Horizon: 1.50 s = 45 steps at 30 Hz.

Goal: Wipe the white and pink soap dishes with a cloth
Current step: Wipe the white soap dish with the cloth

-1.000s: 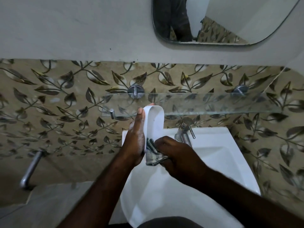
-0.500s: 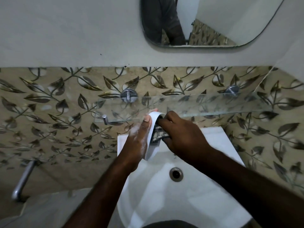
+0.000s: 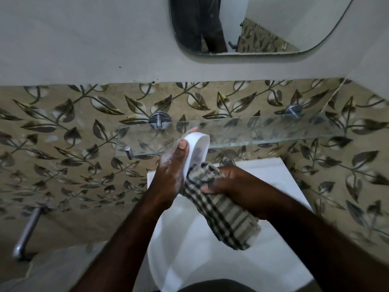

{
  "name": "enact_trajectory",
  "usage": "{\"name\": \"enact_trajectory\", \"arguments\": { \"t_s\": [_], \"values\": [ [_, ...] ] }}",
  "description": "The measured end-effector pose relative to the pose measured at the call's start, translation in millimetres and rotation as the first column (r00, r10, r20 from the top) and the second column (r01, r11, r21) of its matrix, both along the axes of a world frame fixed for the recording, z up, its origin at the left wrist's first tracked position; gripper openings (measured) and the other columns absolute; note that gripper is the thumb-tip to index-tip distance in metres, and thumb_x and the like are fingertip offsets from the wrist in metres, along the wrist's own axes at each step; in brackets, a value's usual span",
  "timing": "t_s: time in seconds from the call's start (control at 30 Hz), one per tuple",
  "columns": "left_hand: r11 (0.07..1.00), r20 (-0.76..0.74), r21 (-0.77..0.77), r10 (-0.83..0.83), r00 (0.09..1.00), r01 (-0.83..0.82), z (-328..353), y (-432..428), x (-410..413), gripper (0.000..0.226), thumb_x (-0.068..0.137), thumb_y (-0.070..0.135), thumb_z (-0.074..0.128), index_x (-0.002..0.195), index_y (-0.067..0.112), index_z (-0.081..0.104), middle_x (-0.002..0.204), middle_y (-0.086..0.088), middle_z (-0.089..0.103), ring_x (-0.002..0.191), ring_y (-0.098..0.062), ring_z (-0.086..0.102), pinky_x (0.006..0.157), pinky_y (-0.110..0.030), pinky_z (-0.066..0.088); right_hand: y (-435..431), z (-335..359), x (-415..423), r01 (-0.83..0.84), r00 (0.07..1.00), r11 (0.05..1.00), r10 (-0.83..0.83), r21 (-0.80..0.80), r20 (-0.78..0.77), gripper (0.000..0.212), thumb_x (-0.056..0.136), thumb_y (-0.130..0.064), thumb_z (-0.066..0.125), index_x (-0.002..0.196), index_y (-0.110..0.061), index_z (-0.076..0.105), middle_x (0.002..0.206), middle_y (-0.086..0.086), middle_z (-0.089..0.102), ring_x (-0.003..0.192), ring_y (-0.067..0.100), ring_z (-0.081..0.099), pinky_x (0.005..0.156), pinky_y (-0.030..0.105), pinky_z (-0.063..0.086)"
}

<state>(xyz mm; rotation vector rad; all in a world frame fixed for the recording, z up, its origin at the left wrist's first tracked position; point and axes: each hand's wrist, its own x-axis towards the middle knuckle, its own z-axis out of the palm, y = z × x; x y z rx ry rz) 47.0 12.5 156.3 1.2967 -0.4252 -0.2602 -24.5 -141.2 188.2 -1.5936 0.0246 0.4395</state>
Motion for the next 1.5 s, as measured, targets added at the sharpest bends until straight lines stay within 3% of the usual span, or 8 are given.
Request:
{"name": "enact_trajectory", "arguments": {
  "t_s": [0.13, 0.3, 0.43, 0.53, 0.73, 1.03, 1.27, 1.5],
  "values": [
    [0.998, -0.054, -0.055, 0.016, 0.998, -0.019, -3, 5, 13, 0.051, 0.094, 0.051, 0.036, 0.136, 0.027, 0.053, 0.132, -0.007, 0.062, 0.12, -0.024, 0.059, 0.099, -0.039, 0.049, -12, -4, -1, 0.284, 0.952, 0.918, -0.304, 0.276, 0.033, 0.014, 0.089, -0.014, 0.061, 0.092, -0.011, 0.074, 0.086, 0.014, 0.073, 0.074, 0.025, 0.071, 0.065, 0.034, 0.059],
    [0.985, -0.145, -0.168, -0.049, 0.988, 0.025, -12, 5, 16, 0.047, 0.095, 0.055, 0.029, 0.129, 0.042, 0.058, 0.118, 0.007, 0.067, 0.096, -0.012, 0.065, 0.075, -0.033, 0.057, -24, -12, -7, 0.392, 0.89, 0.913, -0.345, -0.116, 0.299, 0.009, 0.094, -0.02, 0.061, 0.097, -0.019, 0.07, 0.088, 0.005, 0.076, 0.076, 0.021, 0.073, 0.067, 0.036, 0.059],
    [0.968, -0.216, -0.25, -0.077, 0.973, 0.022, -17, 6, 17, 0.051, 0.093, 0.058, 0.032, 0.135, 0.038, 0.053, 0.118, 0.003, 0.067, 0.094, -0.017, 0.065, 0.077, -0.038, 0.056, -28, -3, -2, 0.742, 0.497, 0.67, -0.539, -0.011, 0.68, 0.014, 0.083, -0.033, 0.072, 0.097, -0.032, 0.067, 0.091, -0.018, 0.074, 0.085, -0.001, 0.07, 0.072, 0.02, 0.058],
    [0.958, -0.225, -0.285, -0.099, 0.969, 0.032, -20, 4, 19, 0.052, 0.094, 0.058, 0.032, 0.138, 0.035, 0.05, 0.119, 0.003, 0.067, 0.096, -0.016, 0.065, 0.078, -0.038, 0.055, -25, -17, 3, 0.572, 0.783, 0.693, -0.304, -0.438, 0.542, 0.013, 0.078, -0.018, 0.078, 0.079, -0.023, 0.066, 0.07, -0.012, 0.069, 0.068, 0.008, 0.068, 0.066, 0.023, 0.056],
    [0.96, -0.264, -0.279, -0.072, 0.962, -0.005, -21, 5, 16, 0.052, 0.094, 0.057, 0.035, 0.135, 0.031, 0.055, 0.112, 0.001, 0.07, 0.093, -0.017, 0.068, 0.074, -0.035, 0.058, -26, -30, 3, 0.569, 0.782, 0.602, -0.184, -0.56, 0.596, 0.016, 0.082, -0.022, 0.073, 0.075, -0.024, 0.058, 0.064, -0.008, 0.063, 0.065, 0.011, 0.06, 0.058, 0.026, 0.041],
    [0.992, -0.281, -0.104, 0.037, 0.959, -0.069, -20, -6, 6, 0.051, 0.088, 0.062, 0.044, 0.122, 0.032, 0.066, 0.119, -0.01, 0.069, 0.103, -0.032, 0.064, 0.088, -0.043, 0.052, -7, -6, 2, 0.493, 0.763, 0.825, -0.257, -0.276, 0.593, 0.005, 0.079, 0.0, 0.069, 0.081, -0.004, 0.067, 0.065, 0.002, 0.066, 0.057, 0.009, 0.061, 0.052, 0.018, 0.049],
    [0.982, -0.303, -0.163, 0.039, 0.952, -0.092, -17, -12, -4, 0.064, 0.083, 0.061, 0.055, 0.124, 0.014, 0.065, 0.121, -0.021, 0.067, 0.114, -0.038, 0.063, 0.097, -0.051, 0.05, 10, 0, 16, 0.439, 0.681, 0.418, 0.424, -0.796, 0.598, 0.048, 0.074, -0.009, 0.059, 0.121, -0.013, 0.066, 0.131, 0.009, 0.062, 0.107, 0.034, 0.063, 0.076, 0.044, 0.055],
    [0.98, -0.184, -0.04, 0.184, 0.966, -0.194, -7, -15, -9, 0.053, 0.077, 0.068, 0.051, 0.104, 0.029, 0.074, 0.103, -0.005, 0.075, 0.1, -0.024, 0.069, 0.092, -0.046, 0.054, 32, -26, -9, 0.295, 0.812, 0.782, 0.098, -0.549, 0.576, 0.011, 0.084, -0.012, 0.058, 0.075, -0.01, 0.055, 0.075, 0.01, 0.061, 0.071, 0.027, 0.059, 0.066, 0.043, 0.049]
  ]
}}
